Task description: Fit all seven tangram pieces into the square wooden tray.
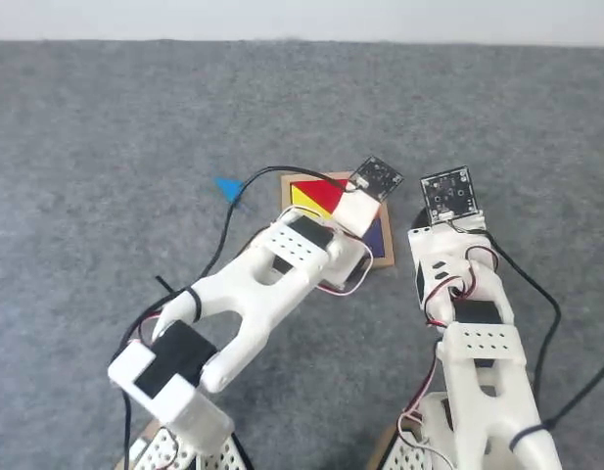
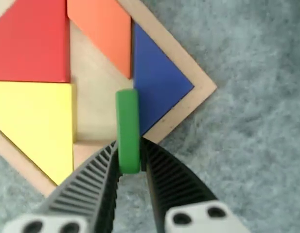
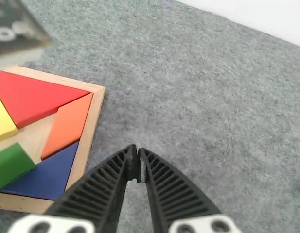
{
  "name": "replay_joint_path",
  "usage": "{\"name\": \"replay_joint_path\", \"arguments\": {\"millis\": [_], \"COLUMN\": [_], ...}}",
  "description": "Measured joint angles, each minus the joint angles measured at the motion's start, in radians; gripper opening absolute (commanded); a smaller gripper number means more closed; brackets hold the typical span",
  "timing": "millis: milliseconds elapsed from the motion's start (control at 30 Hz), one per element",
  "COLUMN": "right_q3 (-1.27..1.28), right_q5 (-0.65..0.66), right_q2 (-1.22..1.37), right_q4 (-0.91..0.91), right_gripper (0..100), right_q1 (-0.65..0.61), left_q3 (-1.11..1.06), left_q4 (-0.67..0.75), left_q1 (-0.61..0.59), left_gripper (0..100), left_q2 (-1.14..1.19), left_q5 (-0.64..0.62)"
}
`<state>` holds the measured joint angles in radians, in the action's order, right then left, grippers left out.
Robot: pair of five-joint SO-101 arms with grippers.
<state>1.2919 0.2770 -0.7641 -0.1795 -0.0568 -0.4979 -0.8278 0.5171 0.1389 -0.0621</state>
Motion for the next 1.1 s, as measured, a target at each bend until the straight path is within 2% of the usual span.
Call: {"name": "replay_joint_path", "arguments": {"millis": [133, 233, 567, 800, 967, 1100], "right_q3": [0.0, 0.0, 0.0, 0.0, 0.0, 0.0], "right_q5": [0.0, 0.0, 0.0, 0.0, 0.0, 0.0], "right_q2": [0.0, 0.0, 0.0, 0.0, 0.0, 0.0], "right_q4": [0.0, 0.0, 0.0, 0.0, 0.0, 0.0], "right_gripper": [0.7, 0.7, 0.7, 0.7, 0.7, 0.6], "right_q1": [-0.002, -0.003, -0.005, -0.005, -0.005, -0.015], "left_q3": [0.021, 0.054, 0.066, 0.066, 0.066, 0.066], "left_q4": [-0.031, -0.092, -0.117, -0.055, -0.051, -0.052], "left_q1": [-0.02, -0.02, -0.026, -0.118, -0.124, -0.18], "left_gripper": [21, 25, 25, 25, 25, 13], "left_q2": [0.002, 0.002, 0.002, 0.002, 0.002, -0.034], "left_q5": [0.0, 0.0, 0.0, 0.0, 0.0, 0.0]}}
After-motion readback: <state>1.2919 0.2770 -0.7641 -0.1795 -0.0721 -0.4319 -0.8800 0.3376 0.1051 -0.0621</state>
